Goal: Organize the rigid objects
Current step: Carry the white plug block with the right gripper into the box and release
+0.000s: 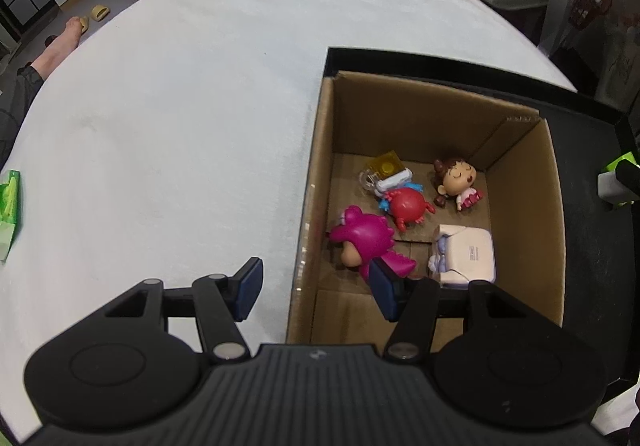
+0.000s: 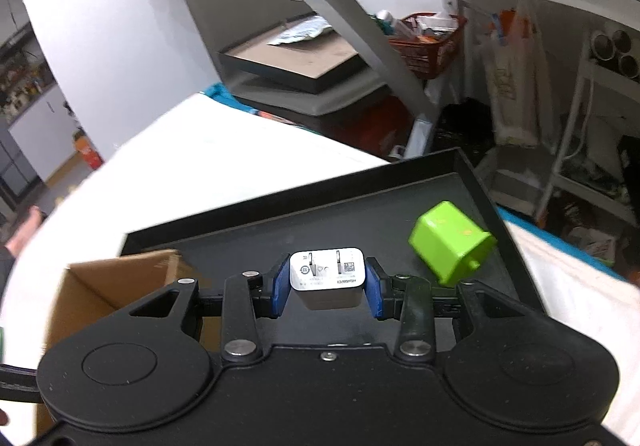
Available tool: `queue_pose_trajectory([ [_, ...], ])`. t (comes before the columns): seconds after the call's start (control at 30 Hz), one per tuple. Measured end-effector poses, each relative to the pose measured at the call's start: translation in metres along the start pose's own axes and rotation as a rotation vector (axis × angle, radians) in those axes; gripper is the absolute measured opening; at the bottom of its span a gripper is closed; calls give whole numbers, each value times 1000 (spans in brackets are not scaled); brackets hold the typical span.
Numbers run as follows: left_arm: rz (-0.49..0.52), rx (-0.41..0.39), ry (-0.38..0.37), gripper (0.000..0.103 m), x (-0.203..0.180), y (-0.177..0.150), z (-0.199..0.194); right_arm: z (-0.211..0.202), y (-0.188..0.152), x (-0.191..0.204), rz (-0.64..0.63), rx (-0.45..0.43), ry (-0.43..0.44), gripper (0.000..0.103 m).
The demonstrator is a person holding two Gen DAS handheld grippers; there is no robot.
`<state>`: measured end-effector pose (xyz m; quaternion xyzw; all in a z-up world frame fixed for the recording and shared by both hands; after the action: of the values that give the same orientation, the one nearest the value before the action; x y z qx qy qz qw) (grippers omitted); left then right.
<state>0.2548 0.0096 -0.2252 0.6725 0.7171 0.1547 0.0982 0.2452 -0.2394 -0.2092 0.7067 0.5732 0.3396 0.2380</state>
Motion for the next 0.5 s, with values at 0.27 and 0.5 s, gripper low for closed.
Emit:
queue_pose_trajectory([
  [0.27, -9, -64, -27, 57, 15, -5, -9, -20, 9, 30, -30, -52, 30, 37],
  [0.5, 19, -91, -61, 53, 19, -8, -13, -30, 7, 72, -90, -61, 81, 37],
])
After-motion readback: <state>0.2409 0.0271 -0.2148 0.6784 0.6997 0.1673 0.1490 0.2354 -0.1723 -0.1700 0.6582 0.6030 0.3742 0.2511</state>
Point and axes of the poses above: each gripper's, at about its wrist camera, not at the fingertips, and z roughly the way its jaws point, x to its left, y to its top, the point moved 7 cm from there along z, roughly the way its jaws point
